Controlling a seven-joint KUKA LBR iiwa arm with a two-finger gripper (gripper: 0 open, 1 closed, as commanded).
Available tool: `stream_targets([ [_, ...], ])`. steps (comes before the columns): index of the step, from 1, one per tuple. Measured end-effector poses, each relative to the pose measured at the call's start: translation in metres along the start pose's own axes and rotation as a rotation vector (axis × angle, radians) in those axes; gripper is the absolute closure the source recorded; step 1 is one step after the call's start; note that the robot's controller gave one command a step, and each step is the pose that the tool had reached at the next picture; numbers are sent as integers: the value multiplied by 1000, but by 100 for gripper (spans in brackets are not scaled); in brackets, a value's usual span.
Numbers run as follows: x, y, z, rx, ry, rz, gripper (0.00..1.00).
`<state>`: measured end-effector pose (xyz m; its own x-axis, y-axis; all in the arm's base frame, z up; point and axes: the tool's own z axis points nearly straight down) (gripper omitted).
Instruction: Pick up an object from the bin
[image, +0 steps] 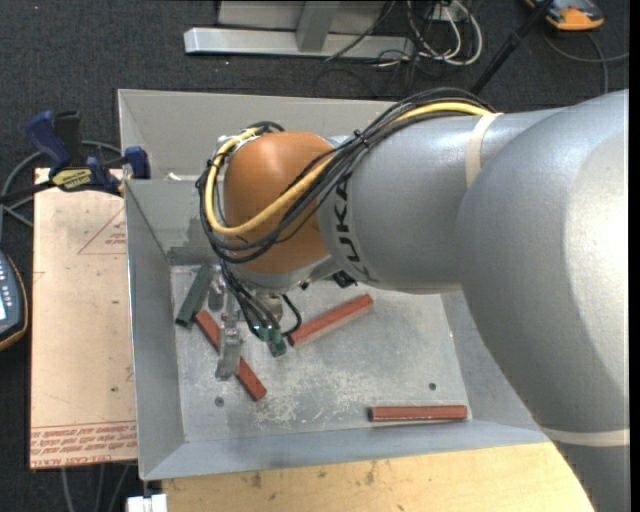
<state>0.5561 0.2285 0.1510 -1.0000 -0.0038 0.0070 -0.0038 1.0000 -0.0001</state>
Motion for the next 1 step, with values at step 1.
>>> stream_targets([
  [1, -3, -29, 83, 0, -4, 364, 0],
])
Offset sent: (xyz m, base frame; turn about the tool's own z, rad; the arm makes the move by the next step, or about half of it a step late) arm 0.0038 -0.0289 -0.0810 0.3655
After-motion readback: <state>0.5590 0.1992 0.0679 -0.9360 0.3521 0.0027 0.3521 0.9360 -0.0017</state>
